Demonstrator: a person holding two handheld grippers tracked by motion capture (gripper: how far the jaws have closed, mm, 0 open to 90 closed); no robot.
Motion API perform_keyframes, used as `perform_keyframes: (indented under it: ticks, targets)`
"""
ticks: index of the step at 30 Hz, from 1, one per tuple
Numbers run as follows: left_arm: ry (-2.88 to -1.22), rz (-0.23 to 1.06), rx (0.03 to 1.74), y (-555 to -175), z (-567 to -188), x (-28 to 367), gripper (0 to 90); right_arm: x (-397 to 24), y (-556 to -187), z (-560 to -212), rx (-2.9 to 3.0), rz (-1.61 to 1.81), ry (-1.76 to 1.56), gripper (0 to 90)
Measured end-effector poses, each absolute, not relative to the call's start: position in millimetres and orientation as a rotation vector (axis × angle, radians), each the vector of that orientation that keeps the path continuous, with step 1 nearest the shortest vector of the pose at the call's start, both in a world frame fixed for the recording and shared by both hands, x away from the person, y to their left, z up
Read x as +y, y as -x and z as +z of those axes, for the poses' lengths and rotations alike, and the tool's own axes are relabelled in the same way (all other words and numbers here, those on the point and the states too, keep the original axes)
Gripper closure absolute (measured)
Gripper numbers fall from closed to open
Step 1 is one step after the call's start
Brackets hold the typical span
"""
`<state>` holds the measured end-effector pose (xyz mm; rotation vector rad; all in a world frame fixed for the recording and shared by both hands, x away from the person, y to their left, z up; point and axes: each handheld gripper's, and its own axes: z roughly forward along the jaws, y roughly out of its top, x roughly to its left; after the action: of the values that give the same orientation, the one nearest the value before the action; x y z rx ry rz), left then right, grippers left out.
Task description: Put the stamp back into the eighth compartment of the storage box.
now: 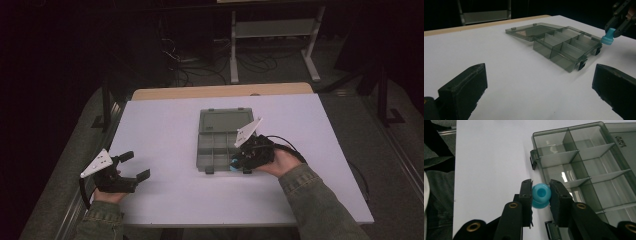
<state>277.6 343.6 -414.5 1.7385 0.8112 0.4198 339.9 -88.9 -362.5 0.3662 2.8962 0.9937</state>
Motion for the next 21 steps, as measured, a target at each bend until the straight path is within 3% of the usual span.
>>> perform_keyframes:
  ticks: [21]
  targets:
    - [-1.728,0.42,0.822,-275.8,-414.4,344.6,0.0,-99.6,-351.2,-354.6,2.856,0.988,-0.423,71.2]
